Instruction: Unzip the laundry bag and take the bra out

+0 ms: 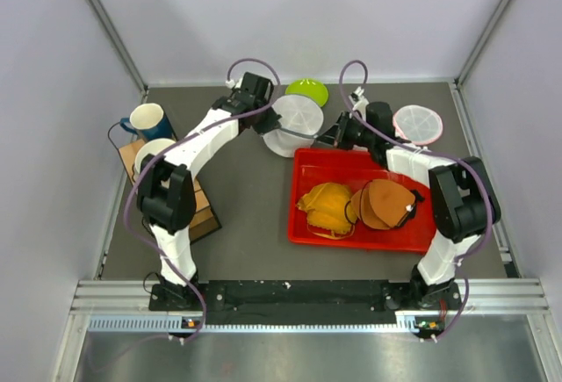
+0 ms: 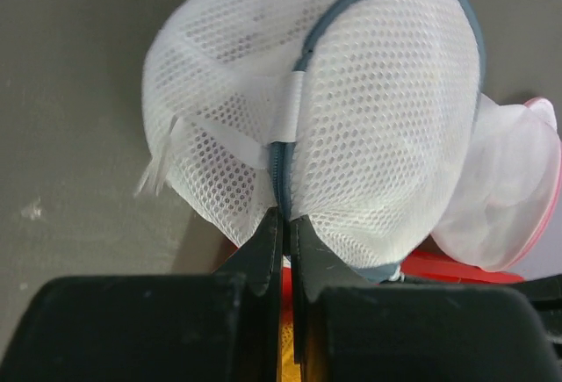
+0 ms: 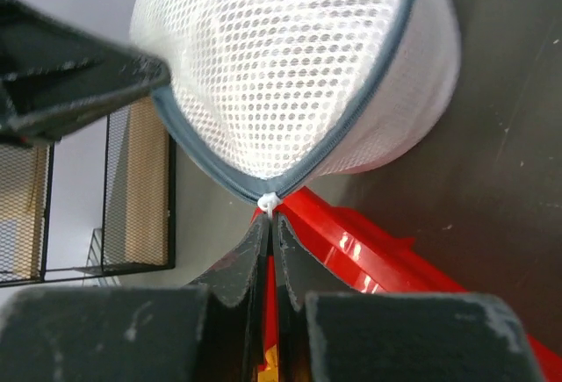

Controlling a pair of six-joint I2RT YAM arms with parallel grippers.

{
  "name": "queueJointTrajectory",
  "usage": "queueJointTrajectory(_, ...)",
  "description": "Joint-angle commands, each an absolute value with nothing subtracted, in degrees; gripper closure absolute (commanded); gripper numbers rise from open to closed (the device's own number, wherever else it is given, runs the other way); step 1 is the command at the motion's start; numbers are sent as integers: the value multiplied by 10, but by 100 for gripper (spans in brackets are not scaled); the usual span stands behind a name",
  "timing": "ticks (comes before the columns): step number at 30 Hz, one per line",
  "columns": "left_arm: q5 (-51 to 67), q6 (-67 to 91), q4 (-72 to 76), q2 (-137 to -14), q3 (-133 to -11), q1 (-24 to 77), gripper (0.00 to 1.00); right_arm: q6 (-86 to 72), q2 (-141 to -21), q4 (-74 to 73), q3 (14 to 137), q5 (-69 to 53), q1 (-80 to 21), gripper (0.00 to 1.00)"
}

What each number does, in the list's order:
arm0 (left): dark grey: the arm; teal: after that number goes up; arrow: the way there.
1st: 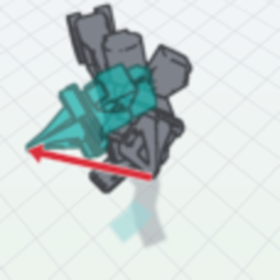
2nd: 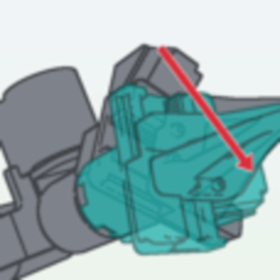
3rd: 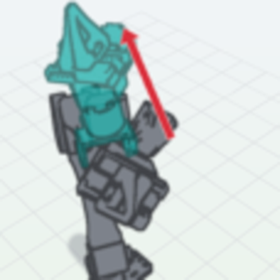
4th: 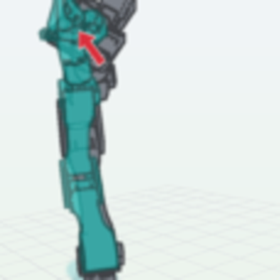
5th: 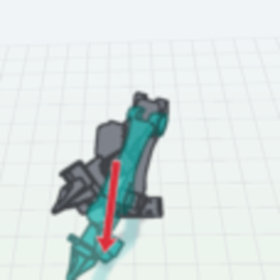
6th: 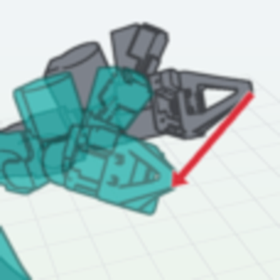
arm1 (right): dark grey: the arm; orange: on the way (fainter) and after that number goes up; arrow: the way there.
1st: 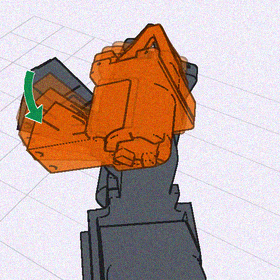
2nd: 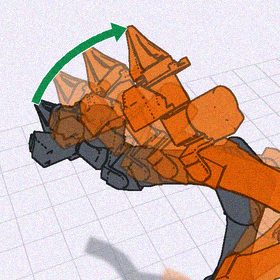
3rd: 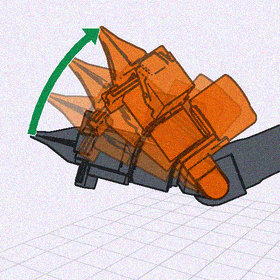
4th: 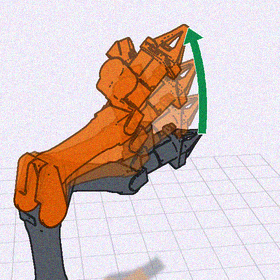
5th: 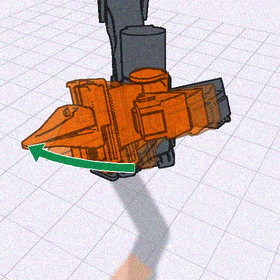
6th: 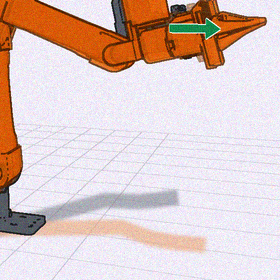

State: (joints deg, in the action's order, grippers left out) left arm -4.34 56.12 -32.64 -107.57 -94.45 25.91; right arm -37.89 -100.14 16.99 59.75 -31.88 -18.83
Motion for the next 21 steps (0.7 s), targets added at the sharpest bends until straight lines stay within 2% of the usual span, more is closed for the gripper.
queueJointTrajectory(1,-20,459,-302,-1122,-1024,222,100,-340,-955,139,599,-319,-203,100)
queueJointTrajectory(6,-23,422,-311,-1172,-1090,196,100,-363,-953,146,613,-310,-254,100)
queueJointTrajectory(7,-22,419,-314,-1175,-1112,195,93,-374,-955,169,614,-300,-260,100)
queueJointTrajectory(8,-17,408,-316,-1183,-1123,194,79,-388,-967,181,616,-298,-266,100)
queueJointTrajectory(11,15,392,-338,-1173,-1153,199,19,-437,-999,223,635,-288,-276,100)
queueJointTrajectory(12,12,392,-348,-1164,-1153,200,11,-452,-1006,228,644,-284,-276,100)
queueJointTrajectory(15,6,397,-374,-1115,-1128,201,2,-479,-1028,257,656,-274,-275,100)
queueJointTrajectory(20,-3,436,-339,-1020,-1004,205,2,-500,-1047,281,664,-281,-275,100)
queueJointTrajectory(21,5,448,-331,-1011,-985,205,5,-498,-1047,279,663,-280,-275,100)
